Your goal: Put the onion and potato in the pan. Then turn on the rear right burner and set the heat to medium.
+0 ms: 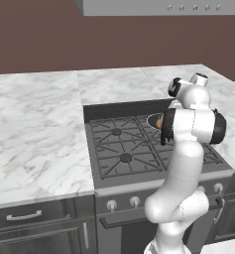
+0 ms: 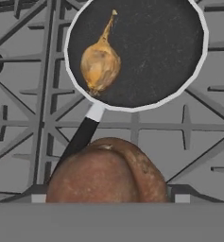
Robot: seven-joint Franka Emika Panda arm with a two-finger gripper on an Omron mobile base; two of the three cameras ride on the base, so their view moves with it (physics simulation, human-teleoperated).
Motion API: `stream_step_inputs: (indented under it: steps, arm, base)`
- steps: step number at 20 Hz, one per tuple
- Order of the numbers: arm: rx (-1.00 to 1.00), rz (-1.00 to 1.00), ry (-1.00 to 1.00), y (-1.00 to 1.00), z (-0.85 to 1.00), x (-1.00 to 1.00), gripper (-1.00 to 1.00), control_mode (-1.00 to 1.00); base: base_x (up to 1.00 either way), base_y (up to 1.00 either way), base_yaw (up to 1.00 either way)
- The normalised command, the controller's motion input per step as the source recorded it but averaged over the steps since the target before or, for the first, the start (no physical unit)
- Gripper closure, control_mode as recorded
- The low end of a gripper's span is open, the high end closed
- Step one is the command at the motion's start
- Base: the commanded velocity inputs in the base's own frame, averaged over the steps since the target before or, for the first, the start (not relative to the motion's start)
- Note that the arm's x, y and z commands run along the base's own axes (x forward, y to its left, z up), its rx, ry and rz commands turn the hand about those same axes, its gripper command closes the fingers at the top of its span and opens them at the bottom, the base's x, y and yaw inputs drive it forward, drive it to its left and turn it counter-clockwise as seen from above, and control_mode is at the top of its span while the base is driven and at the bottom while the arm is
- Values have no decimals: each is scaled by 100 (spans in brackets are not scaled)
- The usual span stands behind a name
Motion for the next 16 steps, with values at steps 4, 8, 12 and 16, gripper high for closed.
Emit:
stream_step_inputs:
  steps: [4,8,12,16]
  arm:
    - [0,0,4,0,-27,28,100,-100]
    - [0,0,0,0,-23,38,100,-100]
    - [0,0,0,0,-8,46,100,-100]
    - [0,0,0,-1,-15,65,100,-100]
  base:
    - [0,0,0]
    - [0,0,0]
    - [0,0,0]
    - [0,0,0]
